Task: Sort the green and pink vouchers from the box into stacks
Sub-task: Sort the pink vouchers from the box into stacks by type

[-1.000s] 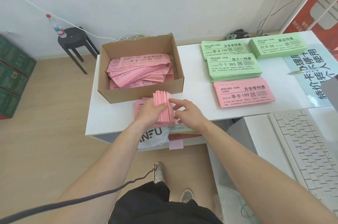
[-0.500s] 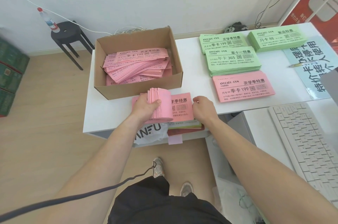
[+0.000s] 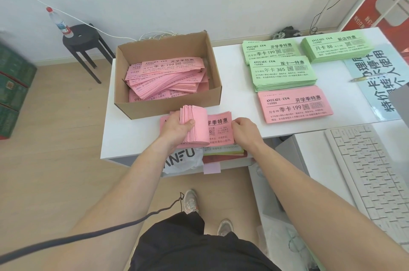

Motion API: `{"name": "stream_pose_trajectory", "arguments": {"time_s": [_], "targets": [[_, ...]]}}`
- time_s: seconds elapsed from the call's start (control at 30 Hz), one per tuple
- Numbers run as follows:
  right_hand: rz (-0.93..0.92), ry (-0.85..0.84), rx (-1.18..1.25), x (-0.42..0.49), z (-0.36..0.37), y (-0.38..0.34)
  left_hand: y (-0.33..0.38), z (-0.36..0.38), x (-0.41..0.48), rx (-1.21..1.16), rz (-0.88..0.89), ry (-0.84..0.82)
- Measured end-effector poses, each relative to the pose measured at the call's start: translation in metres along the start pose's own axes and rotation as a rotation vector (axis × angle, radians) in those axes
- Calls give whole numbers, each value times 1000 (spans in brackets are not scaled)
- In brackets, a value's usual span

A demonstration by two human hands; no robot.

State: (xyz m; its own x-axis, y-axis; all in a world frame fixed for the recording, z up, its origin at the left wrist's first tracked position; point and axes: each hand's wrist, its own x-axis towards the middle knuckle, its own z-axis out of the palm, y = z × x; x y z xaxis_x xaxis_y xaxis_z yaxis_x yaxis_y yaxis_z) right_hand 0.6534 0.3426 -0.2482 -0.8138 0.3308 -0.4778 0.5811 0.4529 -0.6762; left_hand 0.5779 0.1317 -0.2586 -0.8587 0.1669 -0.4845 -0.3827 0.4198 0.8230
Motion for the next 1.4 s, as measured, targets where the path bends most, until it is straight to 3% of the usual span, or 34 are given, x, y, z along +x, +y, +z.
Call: {"name": "stream_pose_trajectory", "arguments": {"time_s": [1.4], "targets": [[-7, -7, -15, 2, -4, 1, 10, 2, -6, 95, 9, -68]]}}
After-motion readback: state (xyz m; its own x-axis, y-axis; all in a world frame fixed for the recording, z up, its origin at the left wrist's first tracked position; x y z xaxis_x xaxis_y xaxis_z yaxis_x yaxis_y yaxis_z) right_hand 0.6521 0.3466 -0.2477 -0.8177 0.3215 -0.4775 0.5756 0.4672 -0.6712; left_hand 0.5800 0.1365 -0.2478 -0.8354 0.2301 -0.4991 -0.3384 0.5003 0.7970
